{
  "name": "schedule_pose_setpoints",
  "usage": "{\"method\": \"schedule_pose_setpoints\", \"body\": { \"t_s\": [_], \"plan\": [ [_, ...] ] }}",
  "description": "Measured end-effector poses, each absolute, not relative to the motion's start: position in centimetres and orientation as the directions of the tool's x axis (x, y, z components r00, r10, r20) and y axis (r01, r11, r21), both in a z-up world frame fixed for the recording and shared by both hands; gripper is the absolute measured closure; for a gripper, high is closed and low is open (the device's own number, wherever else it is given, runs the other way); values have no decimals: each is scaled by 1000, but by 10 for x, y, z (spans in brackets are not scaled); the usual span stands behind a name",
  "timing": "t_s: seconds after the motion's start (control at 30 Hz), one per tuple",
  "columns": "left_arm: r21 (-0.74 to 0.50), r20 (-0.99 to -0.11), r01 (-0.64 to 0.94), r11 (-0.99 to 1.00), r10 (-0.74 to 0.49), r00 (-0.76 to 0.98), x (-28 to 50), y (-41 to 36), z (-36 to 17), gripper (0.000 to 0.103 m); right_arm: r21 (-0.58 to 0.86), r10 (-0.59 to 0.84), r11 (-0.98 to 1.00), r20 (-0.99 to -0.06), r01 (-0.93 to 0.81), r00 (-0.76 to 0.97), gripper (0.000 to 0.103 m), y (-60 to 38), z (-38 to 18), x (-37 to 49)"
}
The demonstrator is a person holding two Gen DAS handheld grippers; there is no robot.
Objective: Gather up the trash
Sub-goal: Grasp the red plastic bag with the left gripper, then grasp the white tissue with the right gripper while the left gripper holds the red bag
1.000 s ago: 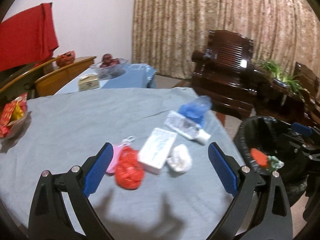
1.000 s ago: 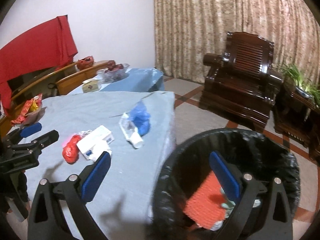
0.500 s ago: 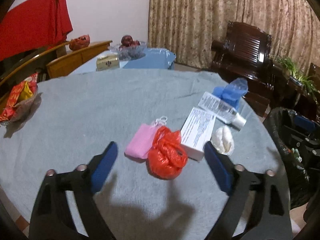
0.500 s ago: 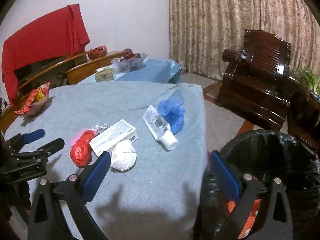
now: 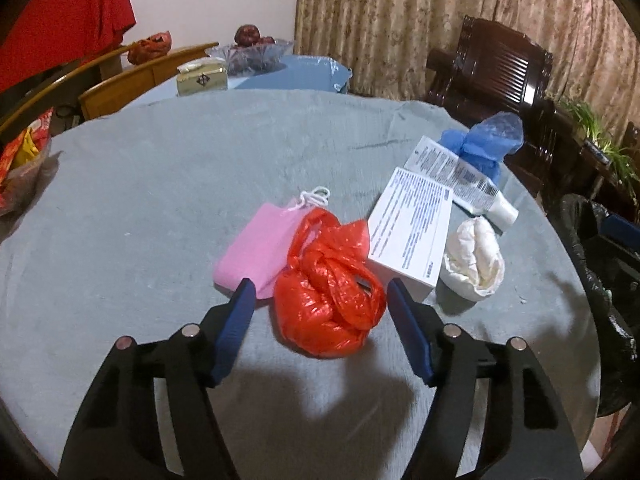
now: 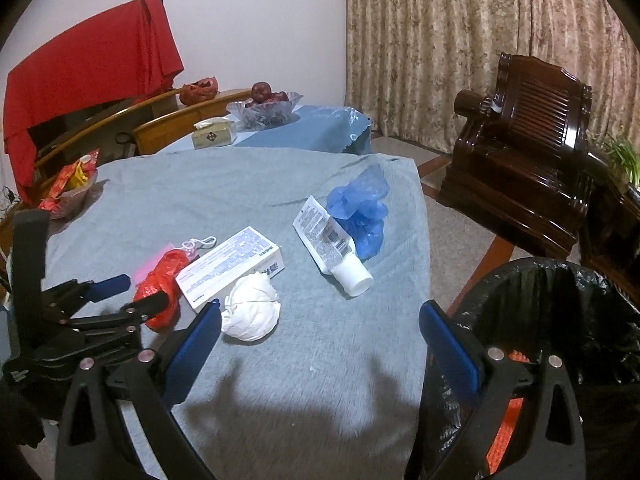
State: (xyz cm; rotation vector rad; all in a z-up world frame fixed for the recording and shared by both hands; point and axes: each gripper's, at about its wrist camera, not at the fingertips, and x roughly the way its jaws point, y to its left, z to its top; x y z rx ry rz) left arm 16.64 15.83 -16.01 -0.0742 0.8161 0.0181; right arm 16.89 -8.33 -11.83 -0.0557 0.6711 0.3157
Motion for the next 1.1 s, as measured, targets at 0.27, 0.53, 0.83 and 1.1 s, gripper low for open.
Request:
{"method": "schedule_pose_setpoints", "body": {
  "t_s": [0.27, 0.53, 0.83, 1.1],
  "plan": [
    [-43, -741, -44, 998, -2, 671, 171, 152, -165, 54, 52, 275, 948, -629, -314, 727, 6, -78, -125, 175],
    [-61, -724, -43, 997, -15, 690, 162, 157, -154, 70, 58, 303, 936, -638, -348, 708, 6, -61, -134, 180],
    [-76, -727, -40, 996, -28, 686, 153, 163, -151, 68, 69, 308, 932, -668, -355, 678, 8, -42, -155, 193],
    [-90, -748, -41, 995, -40, 663, 164, 169, -159, 57, 91, 312, 930, -707, -357, 634, 23, -36, -172, 208]
  ]
}}
